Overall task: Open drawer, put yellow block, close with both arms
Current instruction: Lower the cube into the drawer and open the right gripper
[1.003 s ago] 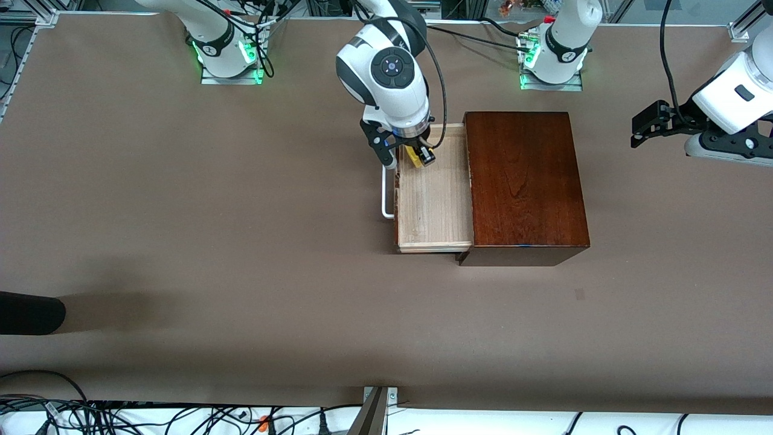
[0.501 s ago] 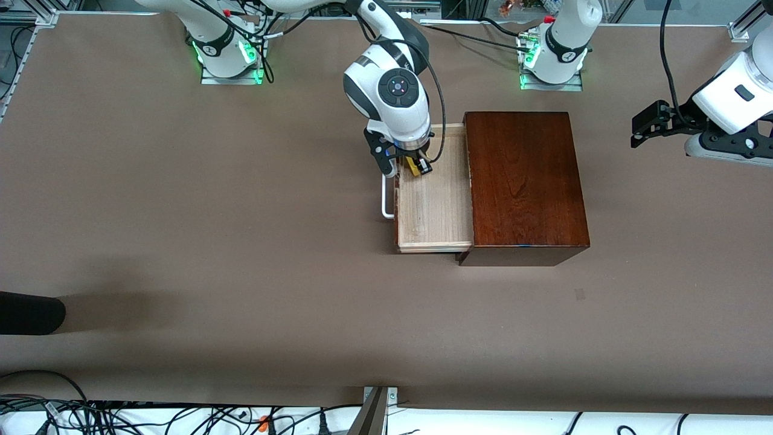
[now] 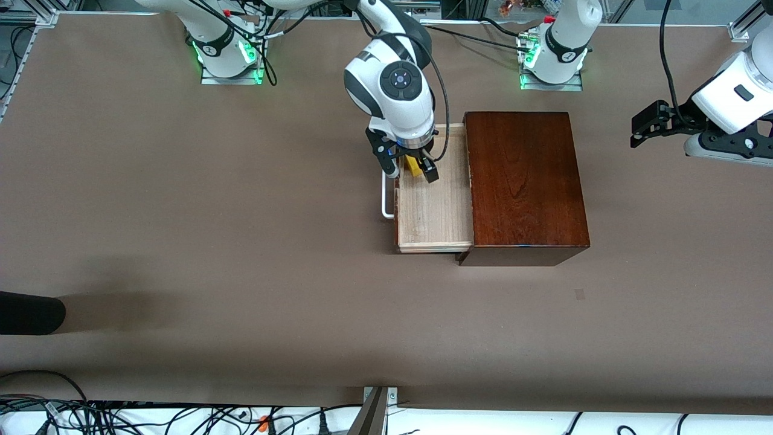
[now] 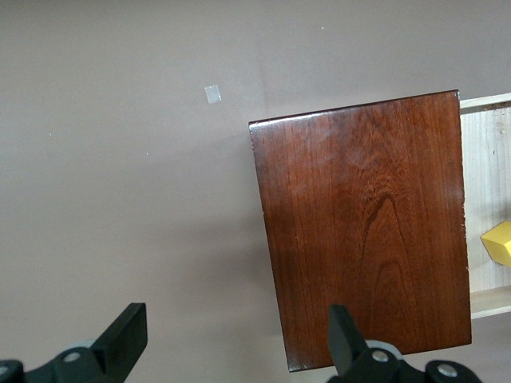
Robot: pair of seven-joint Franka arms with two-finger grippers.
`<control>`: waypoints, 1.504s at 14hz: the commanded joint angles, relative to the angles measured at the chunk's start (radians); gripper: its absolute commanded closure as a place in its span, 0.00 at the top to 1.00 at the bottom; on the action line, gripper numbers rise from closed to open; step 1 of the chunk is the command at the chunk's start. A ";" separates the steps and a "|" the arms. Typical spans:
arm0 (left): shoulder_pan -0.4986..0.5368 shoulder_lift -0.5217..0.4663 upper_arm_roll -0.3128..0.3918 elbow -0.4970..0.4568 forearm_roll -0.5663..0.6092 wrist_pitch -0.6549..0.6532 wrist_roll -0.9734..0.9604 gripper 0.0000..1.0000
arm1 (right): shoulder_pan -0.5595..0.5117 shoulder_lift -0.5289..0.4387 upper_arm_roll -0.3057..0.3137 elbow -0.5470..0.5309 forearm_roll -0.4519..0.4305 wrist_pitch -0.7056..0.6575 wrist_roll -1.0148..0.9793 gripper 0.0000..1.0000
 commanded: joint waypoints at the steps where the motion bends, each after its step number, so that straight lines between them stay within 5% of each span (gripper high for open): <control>1: 0.004 -0.016 -0.001 -0.009 -0.029 -0.004 0.011 1.00 | -0.007 -0.027 -0.059 0.113 -0.014 -0.159 -0.062 1.00; 10: -0.039 0.022 -0.041 0.045 -0.049 -0.002 -0.014 1.00 | -0.276 -0.144 -0.106 0.107 -0.002 -0.414 -0.820 1.00; 15: -0.047 0.070 -0.226 0.049 -0.037 0.010 -0.003 1.00 | -0.488 -0.144 -0.110 0.071 0.071 -0.438 -1.208 1.00; 18: -0.065 0.125 -0.350 0.089 -0.037 0.049 -0.001 1.00 | -0.539 -0.144 -0.198 0.025 0.058 -0.460 -1.485 1.00; 21: -0.125 0.280 -0.423 0.190 -0.037 0.097 0.154 1.00 | -0.542 -0.145 -0.304 0.019 0.048 -0.475 -1.748 1.00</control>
